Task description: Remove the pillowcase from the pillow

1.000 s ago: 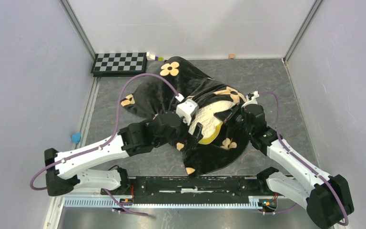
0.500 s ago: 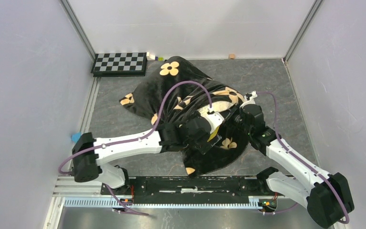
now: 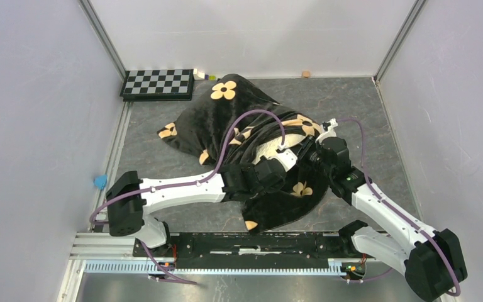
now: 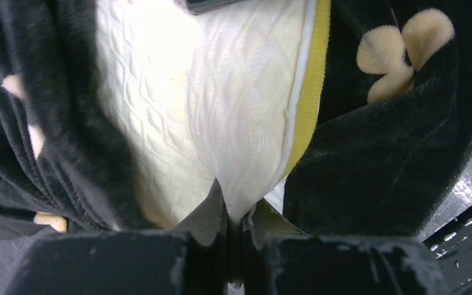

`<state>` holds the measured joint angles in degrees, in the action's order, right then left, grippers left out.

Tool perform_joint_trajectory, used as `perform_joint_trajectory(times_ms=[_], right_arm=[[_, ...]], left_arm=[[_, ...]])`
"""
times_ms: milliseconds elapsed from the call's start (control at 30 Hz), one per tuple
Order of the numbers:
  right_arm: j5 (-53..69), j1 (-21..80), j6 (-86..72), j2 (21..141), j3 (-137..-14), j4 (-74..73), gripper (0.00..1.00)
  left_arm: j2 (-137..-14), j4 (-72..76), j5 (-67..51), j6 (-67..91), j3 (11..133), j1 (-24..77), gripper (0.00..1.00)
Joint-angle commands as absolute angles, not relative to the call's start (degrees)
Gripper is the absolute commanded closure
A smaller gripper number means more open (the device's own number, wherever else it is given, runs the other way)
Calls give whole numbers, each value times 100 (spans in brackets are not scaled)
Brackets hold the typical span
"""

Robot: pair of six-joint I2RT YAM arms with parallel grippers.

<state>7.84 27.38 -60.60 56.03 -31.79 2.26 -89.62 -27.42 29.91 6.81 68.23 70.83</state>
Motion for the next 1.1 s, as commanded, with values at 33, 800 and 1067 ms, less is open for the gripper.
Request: perform_joint_trajectory(times_ms=[33, 800, 1067], right_arm=[[536, 2341, -5470, 5195, -3047, 338, 40], [-360, 1835, -1732, 3474, -2593, -531, 2], [1206, 1832, -918, 2932, -1827, 618, 2]], left_arm=[[-8054, -2944, 3207, 1010, 6707, 7066, 98], [-6280, -4089, 3819, 1784, 6611, 6931, 98], [-5939, -4299, 3946, 1757, 6862, 6916, 98]])
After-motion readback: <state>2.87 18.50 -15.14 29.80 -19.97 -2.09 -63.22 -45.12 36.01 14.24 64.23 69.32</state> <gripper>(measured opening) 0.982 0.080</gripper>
